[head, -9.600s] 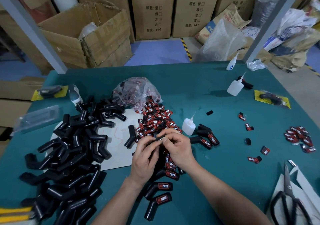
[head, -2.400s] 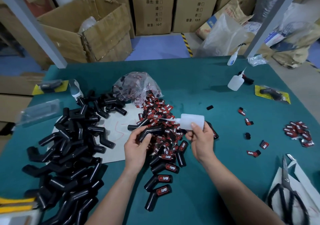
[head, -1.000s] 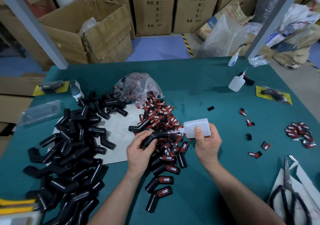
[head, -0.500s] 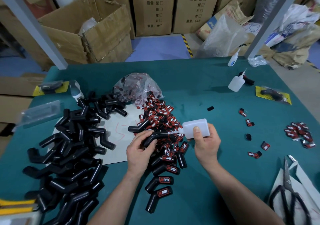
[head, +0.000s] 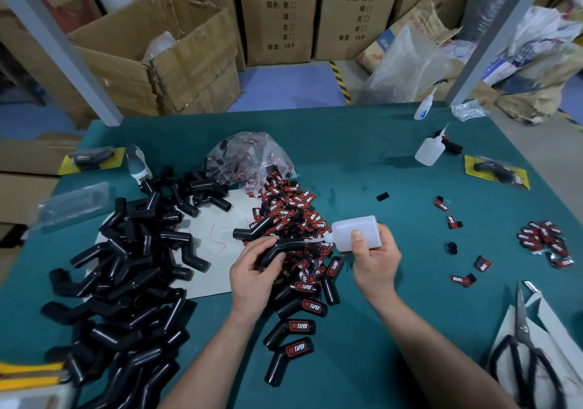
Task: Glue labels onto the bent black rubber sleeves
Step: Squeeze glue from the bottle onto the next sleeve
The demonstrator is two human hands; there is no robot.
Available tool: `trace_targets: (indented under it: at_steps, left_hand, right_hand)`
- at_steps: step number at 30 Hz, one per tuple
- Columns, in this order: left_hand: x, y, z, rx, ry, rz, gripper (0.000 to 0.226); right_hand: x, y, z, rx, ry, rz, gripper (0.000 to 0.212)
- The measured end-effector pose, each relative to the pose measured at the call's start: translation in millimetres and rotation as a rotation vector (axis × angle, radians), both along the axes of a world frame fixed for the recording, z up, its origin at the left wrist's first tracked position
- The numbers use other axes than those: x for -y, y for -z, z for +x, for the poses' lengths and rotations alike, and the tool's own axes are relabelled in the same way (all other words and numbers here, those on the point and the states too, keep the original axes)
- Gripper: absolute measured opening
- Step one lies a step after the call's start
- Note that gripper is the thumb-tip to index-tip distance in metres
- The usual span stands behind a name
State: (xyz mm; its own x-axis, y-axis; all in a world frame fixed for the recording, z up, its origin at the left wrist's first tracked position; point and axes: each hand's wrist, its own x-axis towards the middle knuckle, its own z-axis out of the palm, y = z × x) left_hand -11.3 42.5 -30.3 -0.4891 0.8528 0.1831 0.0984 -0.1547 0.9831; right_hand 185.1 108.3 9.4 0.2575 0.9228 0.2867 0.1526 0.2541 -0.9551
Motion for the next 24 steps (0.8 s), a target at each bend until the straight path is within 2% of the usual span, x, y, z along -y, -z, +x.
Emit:
trace_targets:
  at_steps: [10, 15, 21, 24]
  left_hand:
    - [-0.1, -1.3, 0.9, 0.022, -0.009, -0.004, 0.045]
    - [-0.3, -2.1, 0.7, 0.008, -0.023, 0.0, 0.049]
    - [0.8, -2.2, 0.5, -0.005, -0.019, 0.007, 0.049]
    - [0.6, -2.0, 0.1, -0.008, -0.014, 0.0, 0.044]
  right_hand:
    - [1.0, 0.2, 0.8, 0.008, 0.017, 0.02, 0.021]
    - [2.5, 0.5, 0.5, 0.038, 0.01, 0.061, 0.032]
    - [3.9, -0.1, 0.4, 0.034, -0.007, 0.074, 0.021]
    - [2.9, -0.4, 0.9, 0.037, 0.003, 0.083, 0.023]
